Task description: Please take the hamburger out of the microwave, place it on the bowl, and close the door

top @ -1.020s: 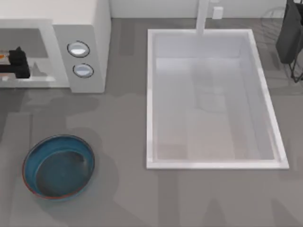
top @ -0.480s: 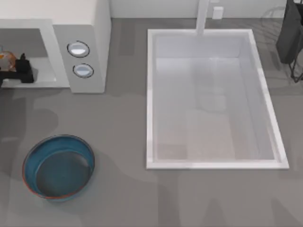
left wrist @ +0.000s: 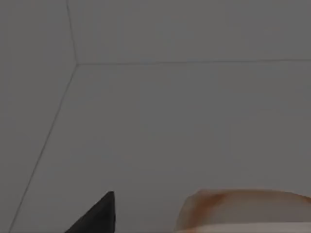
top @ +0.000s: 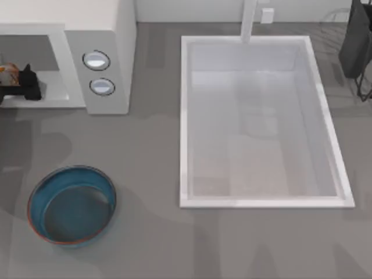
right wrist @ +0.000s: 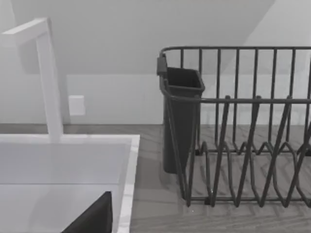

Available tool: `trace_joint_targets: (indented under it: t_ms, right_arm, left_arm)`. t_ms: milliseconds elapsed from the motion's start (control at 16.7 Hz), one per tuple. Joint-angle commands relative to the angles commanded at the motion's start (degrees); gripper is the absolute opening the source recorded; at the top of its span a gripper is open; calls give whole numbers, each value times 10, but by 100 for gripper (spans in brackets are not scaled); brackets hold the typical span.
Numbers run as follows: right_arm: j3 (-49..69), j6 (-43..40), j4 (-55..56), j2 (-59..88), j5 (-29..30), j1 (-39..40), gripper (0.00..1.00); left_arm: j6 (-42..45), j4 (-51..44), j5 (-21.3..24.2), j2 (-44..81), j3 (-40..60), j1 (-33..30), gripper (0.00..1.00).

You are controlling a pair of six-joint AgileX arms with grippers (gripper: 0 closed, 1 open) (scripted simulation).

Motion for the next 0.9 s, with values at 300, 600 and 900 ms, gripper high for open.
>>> trace_joint_targets:
  t_ms: [300,600,900]
  right_arm:
    - [0,0,0,0,0,0,100]
    - [0,0,0,0,0,0,100]
    - [0,0,0,0,0,0,100]
  left_arm:
    - [-3,-71,-7,82,126,-8,100]
    - [-7,-185,-20,195,341,-21,100]
    - [-11,-272,-29,268,471,-32,100]
